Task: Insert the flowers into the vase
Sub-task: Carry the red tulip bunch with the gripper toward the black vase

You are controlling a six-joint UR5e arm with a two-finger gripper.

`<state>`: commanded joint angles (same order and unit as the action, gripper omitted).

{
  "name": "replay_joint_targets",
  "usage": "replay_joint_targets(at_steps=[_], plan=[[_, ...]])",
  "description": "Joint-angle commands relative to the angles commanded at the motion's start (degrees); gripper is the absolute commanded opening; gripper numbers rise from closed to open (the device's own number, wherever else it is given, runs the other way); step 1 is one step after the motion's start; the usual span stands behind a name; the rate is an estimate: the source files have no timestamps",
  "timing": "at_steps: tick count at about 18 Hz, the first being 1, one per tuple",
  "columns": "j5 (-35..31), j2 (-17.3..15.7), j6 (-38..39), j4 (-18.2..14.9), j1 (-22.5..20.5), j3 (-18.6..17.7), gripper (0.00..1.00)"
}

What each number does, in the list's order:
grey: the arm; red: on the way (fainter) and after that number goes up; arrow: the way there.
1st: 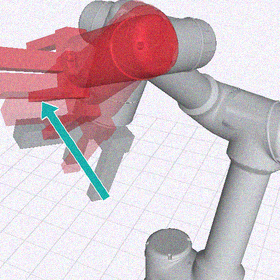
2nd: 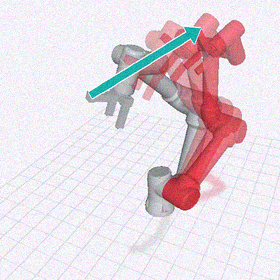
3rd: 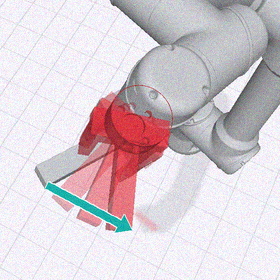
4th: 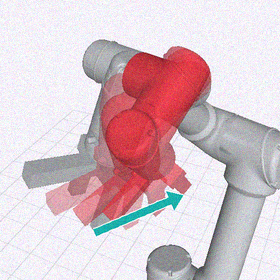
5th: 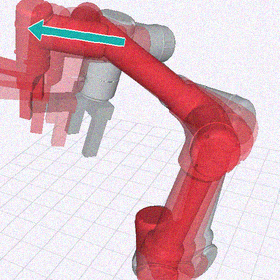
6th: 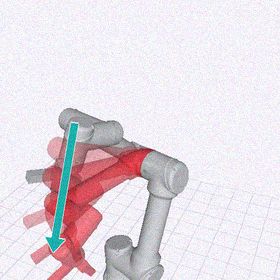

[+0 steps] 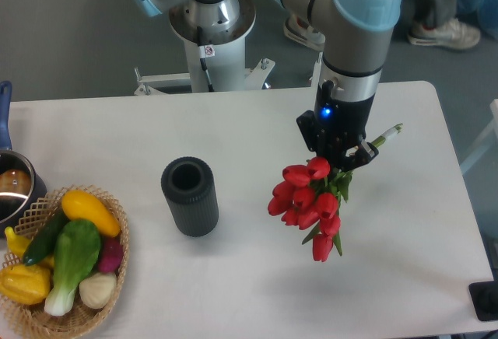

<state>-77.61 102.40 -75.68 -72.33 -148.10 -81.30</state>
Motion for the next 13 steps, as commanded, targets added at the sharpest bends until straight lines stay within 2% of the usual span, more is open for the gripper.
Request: replay_joint_targets(at_steps=[5, 9, 10, 13], plan=[[4.83, -1.32, 1.66, -0.97, 0.09, 0.0, 0.0], [13.07, -1.76, 3.34, 0.34, -0.44, -1.05, 0.0], [16.23, -1.94, 3.52, 1.39, -0.61, -1.75, 0.0], [27.39, -3.86, 7.1, 7.27, -1.93, -6.4, 0.0]])
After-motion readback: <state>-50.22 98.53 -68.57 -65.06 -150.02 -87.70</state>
